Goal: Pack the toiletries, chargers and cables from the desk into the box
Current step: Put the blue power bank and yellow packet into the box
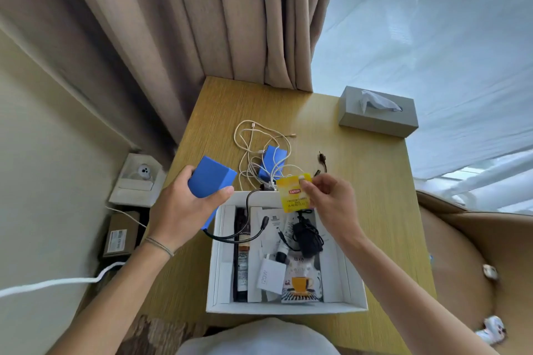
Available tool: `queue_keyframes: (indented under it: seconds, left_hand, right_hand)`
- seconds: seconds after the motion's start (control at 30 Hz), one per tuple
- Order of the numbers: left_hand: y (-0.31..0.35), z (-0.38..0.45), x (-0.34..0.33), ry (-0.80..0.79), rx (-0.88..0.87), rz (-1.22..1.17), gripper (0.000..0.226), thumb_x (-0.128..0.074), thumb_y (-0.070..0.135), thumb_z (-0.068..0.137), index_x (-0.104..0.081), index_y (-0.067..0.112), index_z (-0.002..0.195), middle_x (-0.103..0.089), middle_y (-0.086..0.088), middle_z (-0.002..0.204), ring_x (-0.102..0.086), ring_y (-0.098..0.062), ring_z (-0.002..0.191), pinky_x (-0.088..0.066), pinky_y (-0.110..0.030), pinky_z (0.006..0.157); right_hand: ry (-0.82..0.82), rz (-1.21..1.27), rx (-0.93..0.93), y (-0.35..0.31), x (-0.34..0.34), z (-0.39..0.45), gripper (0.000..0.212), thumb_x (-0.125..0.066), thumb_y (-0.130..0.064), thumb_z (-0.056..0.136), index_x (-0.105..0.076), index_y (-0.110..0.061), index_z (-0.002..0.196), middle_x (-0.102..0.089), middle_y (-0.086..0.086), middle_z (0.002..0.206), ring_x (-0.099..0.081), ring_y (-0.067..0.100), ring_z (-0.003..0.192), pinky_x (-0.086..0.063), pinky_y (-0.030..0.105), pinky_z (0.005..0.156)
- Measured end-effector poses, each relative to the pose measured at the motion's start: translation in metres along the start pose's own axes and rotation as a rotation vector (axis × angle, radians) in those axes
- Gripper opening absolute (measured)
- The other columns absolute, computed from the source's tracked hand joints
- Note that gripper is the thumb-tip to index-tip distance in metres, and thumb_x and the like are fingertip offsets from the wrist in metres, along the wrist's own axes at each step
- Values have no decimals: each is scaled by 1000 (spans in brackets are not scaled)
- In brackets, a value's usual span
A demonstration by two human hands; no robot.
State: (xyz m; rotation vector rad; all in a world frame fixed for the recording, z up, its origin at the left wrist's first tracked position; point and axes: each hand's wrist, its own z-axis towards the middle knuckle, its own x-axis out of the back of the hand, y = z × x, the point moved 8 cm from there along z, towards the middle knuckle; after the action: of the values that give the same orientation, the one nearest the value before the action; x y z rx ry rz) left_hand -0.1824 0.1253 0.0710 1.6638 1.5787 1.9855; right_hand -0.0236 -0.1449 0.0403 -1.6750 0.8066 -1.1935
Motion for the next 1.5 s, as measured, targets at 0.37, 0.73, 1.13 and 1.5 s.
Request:
queue_keyframes:
  seconds: [0.37, 0.73, 1.13, 1.5]
  left_hand:
    - [-20, -27, 3, -41, 27, -36, 48, -70, 73, 62, -53, 37, 89, -64, 10, 79, -64, -10, 65, -54, -37, 56]
    - [-12, -35, -19, -63, 65, -98, 50, -69, 68, 61, -55, 30, 90, -65, 6, 84, -65, -17, 72, -53, -40, 63]
    - [0, -55, -60, -257, -57, 213, 60, -64, 70, 71, -36, 38, 114, -60, 9, 80, -61, -15, 64, -40, -28, 49]
    - [-7, -64, -121, -536, -137, 462, 59, -70, 52, 65, -31, 35, 104, -53, 0, 85, -57, -19, 70, -41, -31, 54]
  right_hand:
    - [-189, -361, -333, 66, -66, -25, 27, -60, -15, 93, -74, -10, 71, -75, 4, 62, -51, -2, 36, -44, 20, 49]
    - [-729, 525, -968, 42, -121, -135, 70, -41, -64, 99, -52, -5, 135, -73, 26, 112, -74, 40, 96, -63, 43, 77]
    - [-264, 750, -717, 29, -92, -93, 33, -35, -22, 109, -57, -14, 84, -25, -3, 54, -22, 11, 44, -25, 24, 43]
    - [-230, 491, -595, 52, -79, -93, 28, -37, -20, 109, -56, -8, 91, -25, -2, 54, -19, 11, 46, -22, 22, 40]
